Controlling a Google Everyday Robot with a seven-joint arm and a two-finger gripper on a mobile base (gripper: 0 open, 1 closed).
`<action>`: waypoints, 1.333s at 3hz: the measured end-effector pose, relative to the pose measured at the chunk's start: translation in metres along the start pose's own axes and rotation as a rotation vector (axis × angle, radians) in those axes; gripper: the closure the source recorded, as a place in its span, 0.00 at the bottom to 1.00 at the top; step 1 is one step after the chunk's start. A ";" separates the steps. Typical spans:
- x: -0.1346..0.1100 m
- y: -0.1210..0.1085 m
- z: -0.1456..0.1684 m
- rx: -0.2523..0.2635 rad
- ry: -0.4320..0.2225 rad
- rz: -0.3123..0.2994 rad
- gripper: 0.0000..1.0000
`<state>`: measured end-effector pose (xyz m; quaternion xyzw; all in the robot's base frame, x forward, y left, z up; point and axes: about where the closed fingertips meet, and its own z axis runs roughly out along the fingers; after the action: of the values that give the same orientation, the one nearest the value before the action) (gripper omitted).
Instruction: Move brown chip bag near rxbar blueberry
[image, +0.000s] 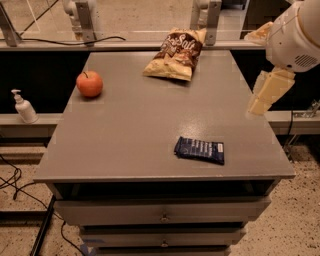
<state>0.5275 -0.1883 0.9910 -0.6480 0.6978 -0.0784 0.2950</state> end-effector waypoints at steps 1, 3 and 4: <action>-0.007 -0.015 0.008 0.060 -0.006 -0.072 0.00; -0.062 -0.112 0.074 0.215 -0.015 -0.549 0.00; -0.079 -0.151 0.119 0.173 0.025 -0.763 0.00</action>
Offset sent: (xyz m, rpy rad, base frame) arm 0.1471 0.0751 0.0319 -0.2882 -0.5004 0.4693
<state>0.7171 -0.1030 0.9925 -0.8326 0.4012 -0.2486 0.2897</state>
